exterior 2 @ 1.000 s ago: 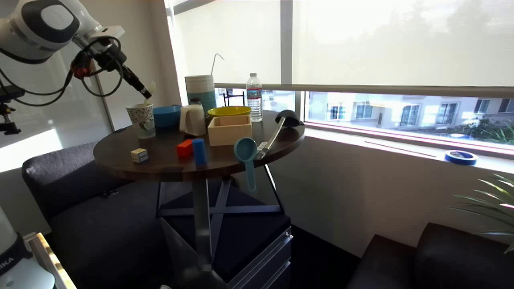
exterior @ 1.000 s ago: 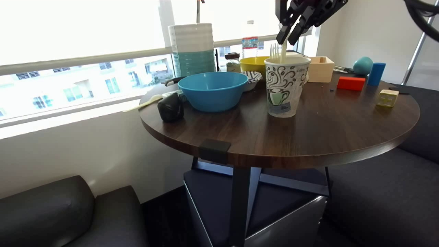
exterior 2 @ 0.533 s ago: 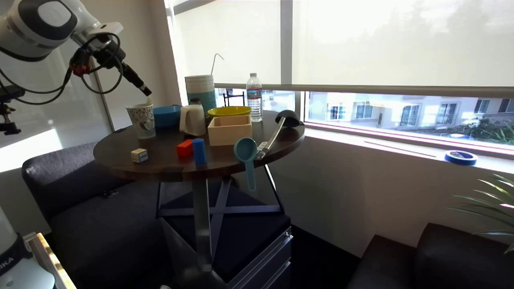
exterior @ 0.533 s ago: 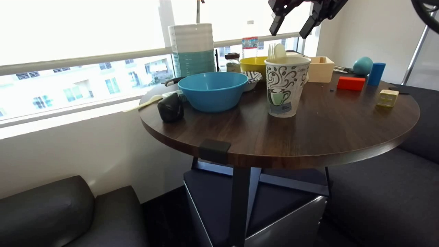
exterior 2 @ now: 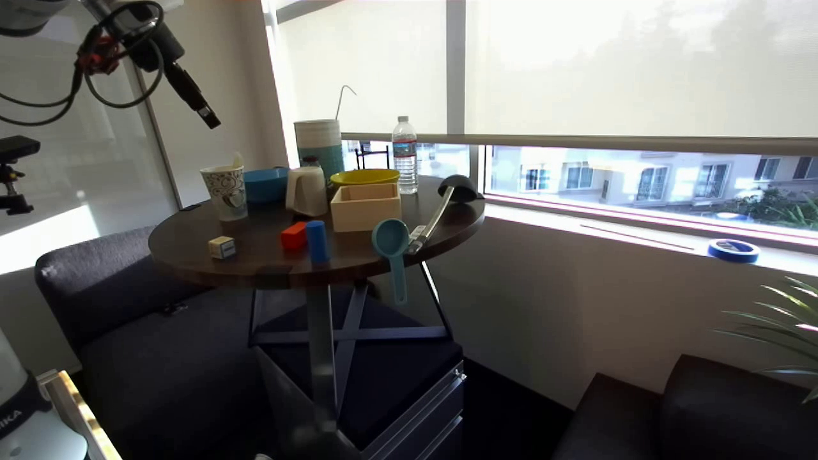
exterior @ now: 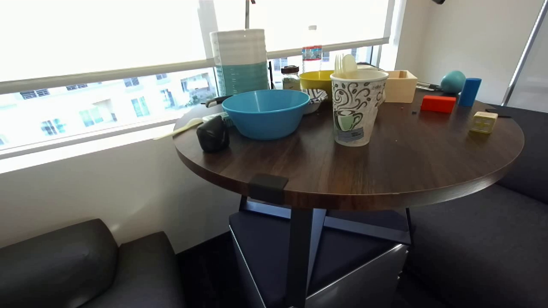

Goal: Pick up the plastic fork and put it in the paper cup, pick up the plastic spoon and put it in the paper cup

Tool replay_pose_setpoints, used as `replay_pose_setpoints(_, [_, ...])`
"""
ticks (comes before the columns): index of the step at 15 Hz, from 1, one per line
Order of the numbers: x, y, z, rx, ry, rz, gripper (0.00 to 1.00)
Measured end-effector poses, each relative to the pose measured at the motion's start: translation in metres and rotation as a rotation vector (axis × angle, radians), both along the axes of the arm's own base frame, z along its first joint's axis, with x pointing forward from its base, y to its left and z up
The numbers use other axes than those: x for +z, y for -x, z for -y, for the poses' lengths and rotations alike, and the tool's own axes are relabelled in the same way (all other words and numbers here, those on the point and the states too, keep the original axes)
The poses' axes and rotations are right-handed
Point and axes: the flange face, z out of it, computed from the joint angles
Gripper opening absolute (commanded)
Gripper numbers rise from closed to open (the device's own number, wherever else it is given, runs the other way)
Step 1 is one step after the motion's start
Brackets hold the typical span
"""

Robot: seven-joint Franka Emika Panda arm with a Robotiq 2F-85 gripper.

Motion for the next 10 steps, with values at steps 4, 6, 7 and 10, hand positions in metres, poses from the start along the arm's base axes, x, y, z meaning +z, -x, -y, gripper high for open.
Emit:
replay_pose_setpoints(4, [0.024,0.022,0.009,0.107,-0.059,-0.075,1.0])
replay_pose_setpoints(6, [0.028,0.028,0.01,0.156,-0.07,-0.109,1.0])
replay_pose_setpoints(7, [0.027,0.03,0.01,0.176,-0.069,-0.13,1.0])
replay_pose_setpoints(10, [0.027,0.032,0.01,0.197,-0.066,-0.146,1.0])
